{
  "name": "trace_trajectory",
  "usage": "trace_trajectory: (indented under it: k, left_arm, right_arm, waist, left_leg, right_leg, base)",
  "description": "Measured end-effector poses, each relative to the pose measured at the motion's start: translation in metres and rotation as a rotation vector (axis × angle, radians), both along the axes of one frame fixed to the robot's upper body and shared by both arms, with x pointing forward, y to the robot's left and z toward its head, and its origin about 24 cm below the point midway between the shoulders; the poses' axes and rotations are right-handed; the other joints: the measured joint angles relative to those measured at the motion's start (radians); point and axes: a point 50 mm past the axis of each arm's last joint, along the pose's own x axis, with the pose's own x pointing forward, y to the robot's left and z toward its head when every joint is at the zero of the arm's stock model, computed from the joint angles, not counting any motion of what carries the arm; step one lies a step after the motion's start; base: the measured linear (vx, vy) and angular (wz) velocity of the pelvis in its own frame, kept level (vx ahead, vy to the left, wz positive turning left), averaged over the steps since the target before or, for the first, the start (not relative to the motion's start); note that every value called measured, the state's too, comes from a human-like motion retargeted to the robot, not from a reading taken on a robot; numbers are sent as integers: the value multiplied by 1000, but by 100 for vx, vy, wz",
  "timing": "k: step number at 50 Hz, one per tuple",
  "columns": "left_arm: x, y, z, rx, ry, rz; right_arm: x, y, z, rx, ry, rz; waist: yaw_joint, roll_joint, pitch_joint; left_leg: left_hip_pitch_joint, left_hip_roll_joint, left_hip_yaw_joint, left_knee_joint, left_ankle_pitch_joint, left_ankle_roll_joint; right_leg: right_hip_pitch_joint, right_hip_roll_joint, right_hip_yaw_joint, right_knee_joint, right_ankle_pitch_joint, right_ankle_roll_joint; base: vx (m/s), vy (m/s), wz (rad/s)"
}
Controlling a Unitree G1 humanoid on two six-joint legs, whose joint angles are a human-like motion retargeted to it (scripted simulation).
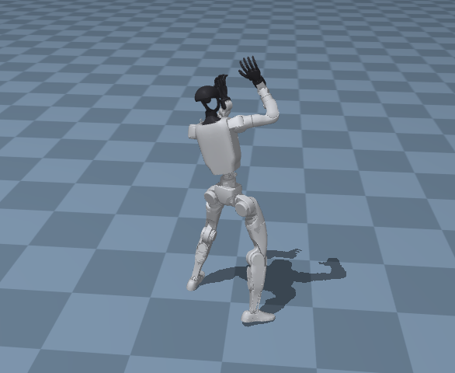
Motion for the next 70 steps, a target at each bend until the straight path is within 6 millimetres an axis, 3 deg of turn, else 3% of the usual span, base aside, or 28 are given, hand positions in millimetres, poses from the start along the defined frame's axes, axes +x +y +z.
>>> trace_trajectory:
  k: [3,5,6,7,9,10,12,15,17,19,20,25,27,30,32,35,41,48,52,54,57,62,65,70]
  left_arm:
    - [7,-4,-22,104,66,-66]
    - [21,-7,-47,203,156,-91]
    - [28,-11,-60,272,224,-127]
    - [34,-15,-76,351,294,-159]
    - [48,-24,-119,558,445,-197]
    - [54,-26,-141,657,525,-220]
    - [66,-15,-180,812,669,-224]
    - [81,31,-235,932,890,-148]
    - [90,73,-266,946,1062,-63]
    - [96,123,-293,949,1238,53]
    - [96,150,-305,953,1325,117]
    - [82,271,-342,613,1755,305]
    - [73,310,-342,395,1812,398]
    - [60,345,-345,154,1841,505]
    - [55,357,-342,74,1817,584]
    - [56,360,-335,33,1773,643]
    - [78,329,-322,118,1671,668]
    - [111,279,-298,187,1522,598]
    - [123,250,-272,129,1393,516]
    - [128,232,-252,99,1305,463]
    - [128,205,-220,83,1158,393]
    - [115,173,-164,80,889,343]
    - [108,155,-135,125,747,355]
    - [104,127,-106,306,575,417]
  right_arm:
    - [35,-6,49,18,187,-167]
    - [83,-25,75,83,539,-374]
    - [112,-35,80,126,838,-500]
    - [126,-52,82,208,1085,-610]
    - [140,-88,64,419,1439,-623]
    - [140,-99,58,511,1535,-574]
    - [142,-94,59,526,1489,-454]
    - [167,-57,48,277,1414,-504]
    - [180,-37,39,126,1393,-707]
    - [189,-25,33,66,1377,-778]
    - [193,-22,29,58,1377,-759]
    - [201,-11,20,73,1399,-490]
    - [200,-8,20,39,1336,-543]
    - [199,-3,11,-14,1335,-445]
    - [196,1,1,-54,1312,-347]
    - [189,7,-20,-117,1263,-233]
    - [164,16,-59,-213,1060,-198]
    - [138,12,-109,-223,1069,-1]
    - [126,8,-131,-189,1098,149]
    - [117,6,-139,-165,1120,288]
    - [105,4,-147,-142,1144,465]
    - [94,5,-152,-137,1150,629]
    - [92,3,-155,-112,1151,722]
    - [95,-5,-169,-44,1200,808]
  waist:
    - [214,-72,77]
    - [299,-100,100]
    - [330,-95,115]
    - [359,-93,130]
    - [405,-94,159]
    - [425,-81,174]
    - [450,-41,203]
    - [464,-17,231]
    - [470,-36,226]
    - [483,-33,232]
    - [496,-11,249]
    - [476,9,248]
    - [446,30,236]
    - [404,55,223]
    - [381,59,218]
    - [351,57,212]
    - [277,88,181]
    - [204,121,142]
    - [171,149,111]
    - [160,160,99]
    - [116,196,80]
    - [-77,324,58]
    - [-231,395,62]
    - [-499,461,81]
  left_leg:
    - [-42,-44,-114,-44,22,-36]
    - [-73,-77,-198,-89,45,-52]
    - [-88,-93,-242,-116,61,-50]
    - [-101,-108,-287,-144,77,-49]
    - [-113,-133,-376,-208,114,-45]
    - [-117,-145,-420,-240,132,-39]
    - [-110,-162,-497,-297,161,-21]
    - [-99,-186,-576,-348,182,14]
    - [-125,-201,-605,-366,191,38]
    - [-121,-210,-616,-371,189,39]
    - [-94,-214,-614,-362,177,36]
    - [-65,-206,-625,-401,172,1]
    - [-53,-168,-635,-419,163,-34]
    - [-37,-155,-632,-446,155,-77]
    - [-32,-174,-616,-456,151,-94]
    - [-33,-210,-582,-459,141,-110]
    - [-28,-218,-496,-443,103,-129]
    - [-25,-223,-326,-408,77,-160]
    - [-36,-202,-184,-352,63,-214]
    - [-46,-194,-100,-315,54,-211]
    - [-49,-161,15,-260,46,-214]
    - [-18,-68,144,-198,63,-196]
    - [27,-31,223,-216,102,-145]
    - [94,16,349,-178,161,-37]
  right_leg:
    - [-9,-12,31,76,38,-2]
    - [-5,-7,49,96,68,-1]
    - [3,2,57,92,87,-2]
    - [14,12,67,85,107,-4]
    - [46,45,97,61,146,-11]
    - [63,63,119,48,166,-16]
    - [95,103,188,23,202,-24]
    - [120,149,334,2,249,-15]
    - [47,164,434,79,265,41]
    - [39,179,534,81,298,67]
    - [89,186,586,27,326,52]
    - [85,222,734,36,393,144]
    - [93,264,749,33,409,144]
    - [101,283,781,42,410,144]
    - [96,265,807,56,395,144]
    - [77,223,815,89,358,127]
    - [52,132,615,124,249,37]
    - [60,-31,191,75,39,-37]
    - [76,-75,-69,-24,-102,-41]
    - [61,-85,-132,-77,-158,-25]
    - [-1,-89,-79,-104,-216,-5]
    - [-122,-39,150,-58,-281,14]
    - [-169,-3,227,-46,-322,27]
    - [-204,52,350,-82,-341,23]
  base:
    - [6,24,218]
    - [8,19,251]
    - [8,16,265]
    - [8,14,271]
    - [9,12,268]
    - [10,10,253]
    - [11,9,223]
    - [11,9,149]
    - [6,9,71]
    - [8,10,29]
    - [9,12,13]
    - [0,9,15]
    - [-4,-1,28]
    - [-7,7,25]
    - [-11,16,3]
    - [-13,15,-17]
    - [-14,6,-49]
    - [-18,-1,-122]
    - [-21,-8,-201]
    - [-22,-15,-231]
    - [-20,-21,-218]
    - [-12,-30,-173]
    - [-5,-37,-151]
    - [5,-37,-157]
